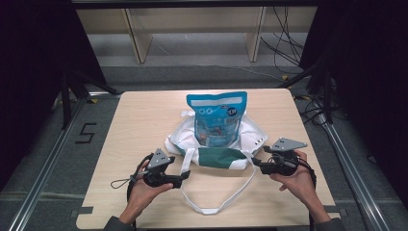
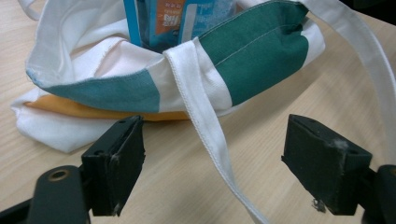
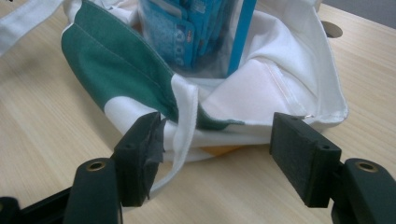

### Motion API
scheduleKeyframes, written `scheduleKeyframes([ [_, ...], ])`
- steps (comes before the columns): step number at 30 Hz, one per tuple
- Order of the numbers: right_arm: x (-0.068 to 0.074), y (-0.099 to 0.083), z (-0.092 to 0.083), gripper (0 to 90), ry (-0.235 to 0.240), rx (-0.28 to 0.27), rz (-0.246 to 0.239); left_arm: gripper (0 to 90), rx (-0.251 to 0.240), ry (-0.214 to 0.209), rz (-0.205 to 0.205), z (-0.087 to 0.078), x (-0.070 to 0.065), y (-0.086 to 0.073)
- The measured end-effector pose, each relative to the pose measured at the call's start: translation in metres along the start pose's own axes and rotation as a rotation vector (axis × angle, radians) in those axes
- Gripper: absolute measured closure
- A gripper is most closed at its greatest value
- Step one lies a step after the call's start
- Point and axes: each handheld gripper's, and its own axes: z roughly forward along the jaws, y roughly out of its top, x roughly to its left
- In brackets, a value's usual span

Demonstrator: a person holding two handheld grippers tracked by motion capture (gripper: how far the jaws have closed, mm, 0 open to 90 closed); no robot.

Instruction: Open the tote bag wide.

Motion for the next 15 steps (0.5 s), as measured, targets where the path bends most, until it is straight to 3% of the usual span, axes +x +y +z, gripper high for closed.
scheduleKeyframes([
  [2, 0.001, -0.002, -0.001, 35.5, 0.001, -0.005, -0.005, 18.9, -0.003, -0.006, 0.004, 0.000, -0.001, -0.003],
  [3, 0.003, -0.003, -0.002, 35.4, 0.004, 0.008, 0.016, 18.5, 0.005, -0.008, 0.004, -0.001, -0.001, -0.005],
  [6, 0.002, -0.006, -0.004, 35.4, 0.007, 0.014, 0.005, 18.1, 0.007, -0.006, 0.030, -0.003, -0.001, -0.008],
  [9, 0.003, -0.008, -0.005, 35.3, 0.004, 0.009, 0.002, 17.9, -0.008, -0.003, 0.016, -0.004, -0.003, -0.011],
  [11, 0.002, -0.010, -0.006, 35.1, -0.003, 0.006, -0.011, 18.1, -0.009, 0.000, 0.036, -0.006, -0.002, -0.012],
  [12, 0.004, -0.011, -0.007, 35.1, -0.002, 0.016, 0.014, 18.3, -0.012, 0.002, 0.034, -0.007, -0.004, -0.014],
  [14, 0.005, -0.014, -0.009, 35.1, -0.006, 0.001, -0.001, 18.3, -0.008, 0.002, 0.035, -0.008, -0.005, -0.017],
  [15, 0.007, -0.016, -0.011, 35.0, -0.004, 0.009, 0.010, 18.3, -0.006, 0.001, 0.015, -0.008, -0.007, -0.019],
])
